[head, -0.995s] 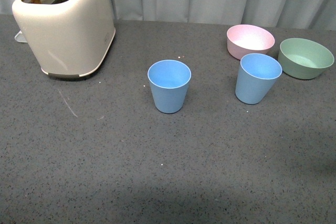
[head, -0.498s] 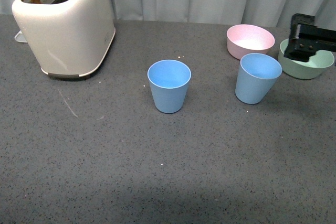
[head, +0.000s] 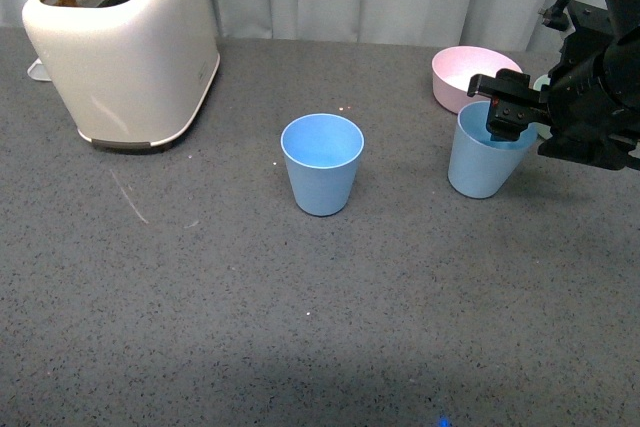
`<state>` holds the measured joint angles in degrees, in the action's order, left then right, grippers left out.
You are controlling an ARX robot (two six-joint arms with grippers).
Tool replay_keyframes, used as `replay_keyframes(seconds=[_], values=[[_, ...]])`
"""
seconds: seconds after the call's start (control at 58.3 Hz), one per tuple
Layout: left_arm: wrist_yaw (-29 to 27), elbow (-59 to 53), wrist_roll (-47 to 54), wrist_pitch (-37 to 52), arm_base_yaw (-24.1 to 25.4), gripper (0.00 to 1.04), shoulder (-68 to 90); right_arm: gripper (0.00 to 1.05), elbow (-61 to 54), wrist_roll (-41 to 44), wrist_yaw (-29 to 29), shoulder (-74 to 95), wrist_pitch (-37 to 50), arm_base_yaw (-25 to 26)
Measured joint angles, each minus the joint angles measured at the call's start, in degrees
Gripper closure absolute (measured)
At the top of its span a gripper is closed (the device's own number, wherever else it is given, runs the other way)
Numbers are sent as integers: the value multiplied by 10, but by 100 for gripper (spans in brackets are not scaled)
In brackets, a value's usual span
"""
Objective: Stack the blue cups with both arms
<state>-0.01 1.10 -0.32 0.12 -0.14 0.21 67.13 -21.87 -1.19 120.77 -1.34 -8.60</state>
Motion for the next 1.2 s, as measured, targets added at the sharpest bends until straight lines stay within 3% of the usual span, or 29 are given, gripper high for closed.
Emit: replay_keyframes(seconds=[0.275, 0.48, 0.618, 0.892, 1.15, 1.201], values=[[0, 0, 0, 0, 0, 7, 0, 104, 5, -14, 10, 3, -19, -2], [0, 0, 0, 0, 0, 7, 0, 104, -13, -30, 71, -37, -34, -10], [0, 0, 0, 0, 0, 7, 0, 104, -9, -43, 127, -100, -38, -55], [0, 0, 0, 0, 0, 7, 0, 104, 14, -45, 129, -102, -58, -125], [0, 0, 0, 0, 0, 7, 0, 104, 26, -55, 126, -76, -57, -140], [0, 0, 0, 0, 0, 7, 0, 100, 25, -57, 132, -75, -45, -140]])
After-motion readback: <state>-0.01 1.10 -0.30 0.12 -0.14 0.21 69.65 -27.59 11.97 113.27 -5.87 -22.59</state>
